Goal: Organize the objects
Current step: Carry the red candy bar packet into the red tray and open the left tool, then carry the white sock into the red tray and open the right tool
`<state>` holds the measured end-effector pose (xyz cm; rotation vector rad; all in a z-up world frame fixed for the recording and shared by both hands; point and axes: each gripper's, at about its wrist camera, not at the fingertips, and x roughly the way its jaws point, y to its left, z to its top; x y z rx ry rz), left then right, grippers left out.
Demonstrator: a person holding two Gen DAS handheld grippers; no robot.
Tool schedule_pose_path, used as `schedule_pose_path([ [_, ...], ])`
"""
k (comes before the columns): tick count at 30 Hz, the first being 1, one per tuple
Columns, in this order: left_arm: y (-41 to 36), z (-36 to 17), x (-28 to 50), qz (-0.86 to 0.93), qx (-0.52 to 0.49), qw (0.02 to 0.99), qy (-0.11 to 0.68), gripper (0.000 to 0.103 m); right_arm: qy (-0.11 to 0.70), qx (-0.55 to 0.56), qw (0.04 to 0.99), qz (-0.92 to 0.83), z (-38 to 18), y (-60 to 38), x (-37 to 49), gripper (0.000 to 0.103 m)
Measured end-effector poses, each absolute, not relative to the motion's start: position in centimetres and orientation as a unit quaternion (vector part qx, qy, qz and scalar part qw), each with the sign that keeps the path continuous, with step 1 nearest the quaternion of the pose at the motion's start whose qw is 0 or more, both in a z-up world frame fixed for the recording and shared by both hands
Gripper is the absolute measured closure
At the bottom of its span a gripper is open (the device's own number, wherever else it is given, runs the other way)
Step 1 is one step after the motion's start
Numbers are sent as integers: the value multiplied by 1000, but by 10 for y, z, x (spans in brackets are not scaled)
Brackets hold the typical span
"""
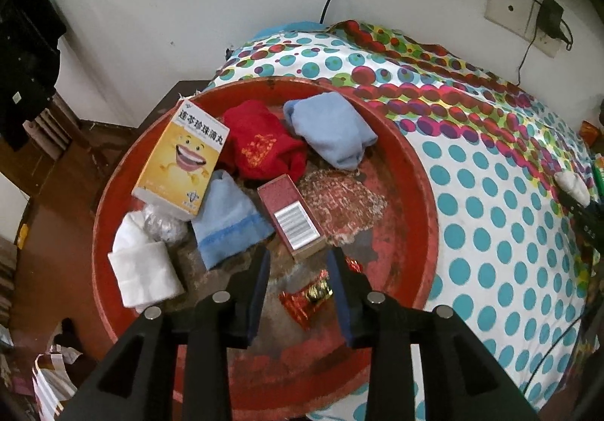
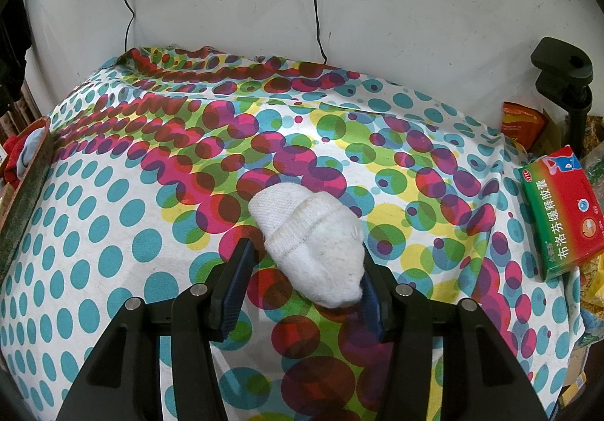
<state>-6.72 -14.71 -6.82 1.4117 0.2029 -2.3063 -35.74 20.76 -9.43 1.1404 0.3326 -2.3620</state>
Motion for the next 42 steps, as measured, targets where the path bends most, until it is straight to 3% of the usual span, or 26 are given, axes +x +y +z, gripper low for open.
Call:
schedule_pose_path([
  [18, -152, -67, -11, -827, 507, 217, 108, 70, 118, 422, 238, -867, -95, 207, -360, 53],
  [24, -167, -64, 10, -828, 494, 233, 126, 70, 108, 440, 235, -860, -91, 204, -360, 67],
  [42, -165, -63, 19, -835, 490, 222, 112, 70, 116, 417, 296, -852, -60, 159, -293, 68],
])
